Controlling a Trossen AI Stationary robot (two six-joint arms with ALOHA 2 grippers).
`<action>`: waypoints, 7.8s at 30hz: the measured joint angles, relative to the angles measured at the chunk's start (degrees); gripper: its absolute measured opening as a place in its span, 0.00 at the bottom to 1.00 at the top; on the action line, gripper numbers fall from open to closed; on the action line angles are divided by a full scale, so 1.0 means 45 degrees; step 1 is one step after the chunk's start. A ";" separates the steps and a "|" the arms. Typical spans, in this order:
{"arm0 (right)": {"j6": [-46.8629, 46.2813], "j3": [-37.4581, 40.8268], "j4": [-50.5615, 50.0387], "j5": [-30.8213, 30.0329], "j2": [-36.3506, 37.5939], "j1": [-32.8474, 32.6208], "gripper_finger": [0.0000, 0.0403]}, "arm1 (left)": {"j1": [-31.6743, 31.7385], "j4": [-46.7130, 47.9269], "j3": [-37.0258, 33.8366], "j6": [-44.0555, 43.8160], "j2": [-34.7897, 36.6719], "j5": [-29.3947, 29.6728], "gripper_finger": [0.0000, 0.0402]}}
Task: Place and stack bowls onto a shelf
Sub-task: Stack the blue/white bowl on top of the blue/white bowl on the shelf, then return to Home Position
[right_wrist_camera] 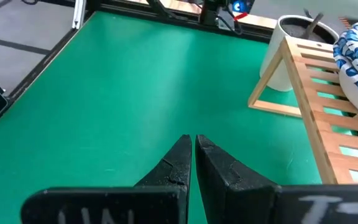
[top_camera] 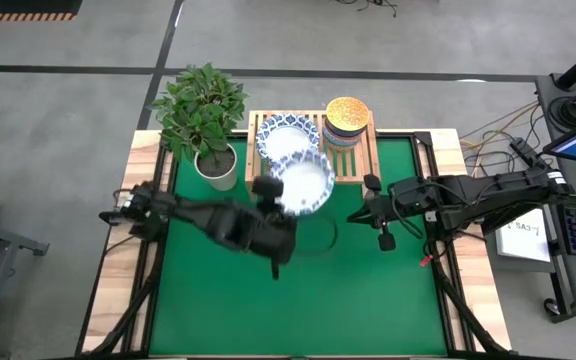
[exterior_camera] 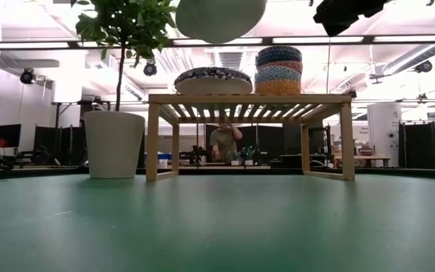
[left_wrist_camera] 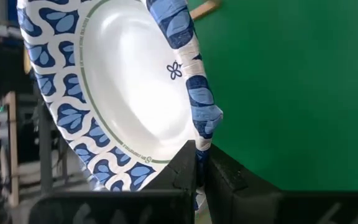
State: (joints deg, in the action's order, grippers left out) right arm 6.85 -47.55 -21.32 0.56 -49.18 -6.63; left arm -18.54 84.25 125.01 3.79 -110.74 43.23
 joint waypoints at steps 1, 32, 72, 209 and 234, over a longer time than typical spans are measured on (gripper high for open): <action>-0.0004 0.0000 -0.0012 -0.0004 0.0003 0.0000 0.03 | 0.0329 0.0186 0.0185 0.0116 0.0004 0.0002 0.00; -0.0193 0.0000 -0.0510 -0.0005 -0.0089 0.0000 0.03 | 0.5323 -0.0516 -0.0006 0.0913 -0.0029 -0.1330 0.19; -0.0717 0.5590 0.3584 0.0015 0.4636 0.0000 0.03 | 0.1113 -0.8711 -1.1254 -0.3233 0.6380 -0.5515 0.39; -0.2746 1.0389 0.4954 -0.1030 1.0480 0.0039 0.03 | -0.0166 -1.8186 -2.7162 -0.3195 2.4329 -0.2814 0.10; -0.2747 1.0394 0.4983 -0.1039 1.0480 0.0039 0.03 | -0.0166 -1.8191 -2.7162 -0.3200 2.4329 -0.2814 0.10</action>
State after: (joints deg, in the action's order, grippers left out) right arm -5.52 -0.78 1.10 -4.12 -2.02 -6.46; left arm -19.29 2.39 2.79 -10.61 -1.26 30.57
